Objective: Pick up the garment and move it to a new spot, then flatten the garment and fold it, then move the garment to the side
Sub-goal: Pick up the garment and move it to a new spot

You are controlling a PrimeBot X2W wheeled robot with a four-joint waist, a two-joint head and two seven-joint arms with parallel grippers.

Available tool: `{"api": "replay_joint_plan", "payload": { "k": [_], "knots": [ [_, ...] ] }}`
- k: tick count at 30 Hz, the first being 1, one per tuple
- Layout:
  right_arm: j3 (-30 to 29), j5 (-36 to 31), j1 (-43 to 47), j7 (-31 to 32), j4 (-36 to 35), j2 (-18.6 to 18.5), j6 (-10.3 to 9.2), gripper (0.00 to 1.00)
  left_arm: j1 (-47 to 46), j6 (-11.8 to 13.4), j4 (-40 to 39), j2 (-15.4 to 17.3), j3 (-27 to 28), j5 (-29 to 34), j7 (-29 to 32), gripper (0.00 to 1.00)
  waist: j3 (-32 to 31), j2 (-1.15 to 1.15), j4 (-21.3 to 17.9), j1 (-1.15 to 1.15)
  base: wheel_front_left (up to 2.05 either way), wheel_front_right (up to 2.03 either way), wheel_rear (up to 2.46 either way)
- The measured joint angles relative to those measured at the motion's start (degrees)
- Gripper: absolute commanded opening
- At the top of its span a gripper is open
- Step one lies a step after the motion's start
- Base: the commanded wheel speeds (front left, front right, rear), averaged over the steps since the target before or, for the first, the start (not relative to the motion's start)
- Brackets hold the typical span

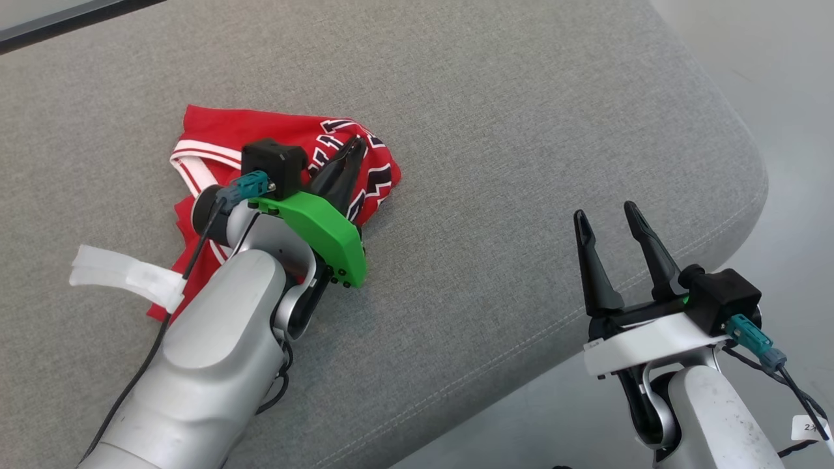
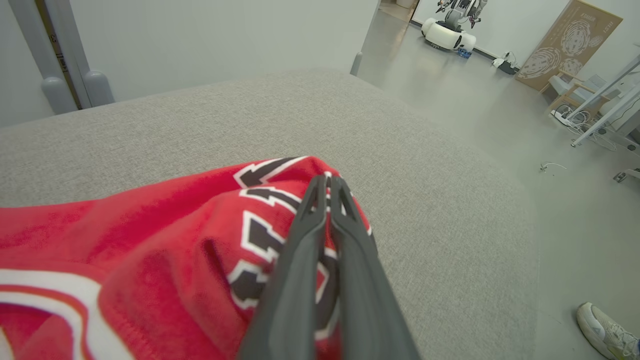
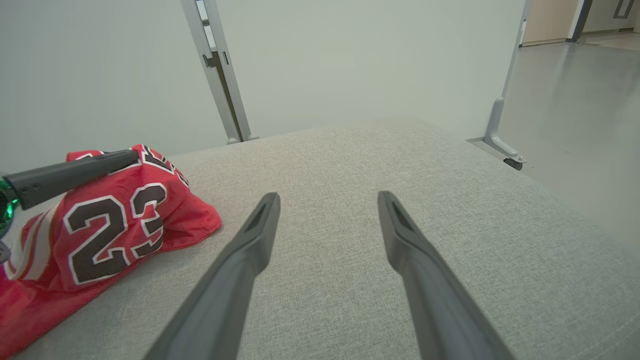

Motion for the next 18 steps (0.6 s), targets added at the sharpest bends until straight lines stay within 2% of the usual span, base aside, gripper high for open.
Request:
{"api": "replay_joint_plan", "payload": {
  "k": [1,7,12,18],
  "knots": [
    [-0.10,0.03,-0.02,0.00,-0.02,0.02,0.00,1.00,-0.05,-0.24,0.77,-0.29,-0.27,0.00,-0.35,1.00,0.30,0.00,-0.08,0.00,0.00,0.00,0.00],
    [-0.82,-0.21,-0.70,0.00,0.18,0.03,0.00,1.00,-0.83,-1.29,2.37,-1.69,-1.56,0.71,-3.39,1.00,0.65,0.00,1.23,0.00,0.00,0.00,0.00],
    [-1.47,-1.02,-0.82,0.00,0.47,0.04,0.00,1.00,-0.51,-1.64,-1.11,-2.30,-2.50,1.42,-5.92,1.00,-0.24,0.00,3.73,0.00,0.00,0.00,0.00],
    [-2.26,-2.80,-0.91,0.00,1.00,0.04,0.00,1.00,2.85,1.48,-8.59,0.23,-0.63,1.77,-7.97,1.00,-1.69,0.00,7.70,0.00,0.00,0.00,0.00]
  ]
}}
